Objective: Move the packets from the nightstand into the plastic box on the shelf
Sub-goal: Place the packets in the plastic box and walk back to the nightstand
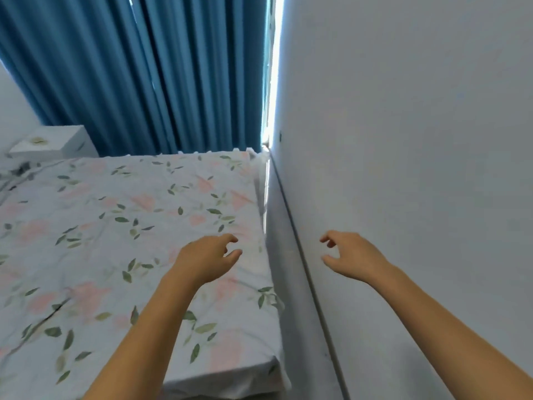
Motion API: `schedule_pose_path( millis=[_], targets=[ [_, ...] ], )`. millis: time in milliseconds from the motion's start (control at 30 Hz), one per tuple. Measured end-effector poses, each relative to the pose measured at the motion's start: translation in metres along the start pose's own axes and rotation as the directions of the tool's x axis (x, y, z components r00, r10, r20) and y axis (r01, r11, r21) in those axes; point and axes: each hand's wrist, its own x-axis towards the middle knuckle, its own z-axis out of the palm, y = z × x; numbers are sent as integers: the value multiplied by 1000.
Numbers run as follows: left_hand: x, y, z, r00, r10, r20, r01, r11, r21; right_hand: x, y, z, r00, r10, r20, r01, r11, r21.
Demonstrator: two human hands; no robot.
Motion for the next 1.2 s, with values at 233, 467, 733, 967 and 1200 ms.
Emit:
schedule_pose_path(
  millis=[233, 467, 733, 967, 1200],
  targets=[
    [104, 66, 26, 997, 67, 31, -67, 998, 17, 54, 83, -26, 999, 35, -14, -36, 998, -53],
    [193, 68, 25, 998, 55, 28, -57, 996, 64, 144, 107, -33, 999, -8, -36, 7, 999, -34],
    [383, 31, -16, 999, 31, -26, -29, 996, 83, 347, 106, -64, 989, -104, -108, 83, 979, -186],
    [531, -22, -84, 996, -48, -78, 55, 994, 97, 528, 92, -125, 988, -121, -99, 104, 981, -161],
    [649, -42, -113, 996, -68, -50, 73, 991, 110, 667, 89, -153, 988, -142, -62, 135, 984, -112]
  ],
)
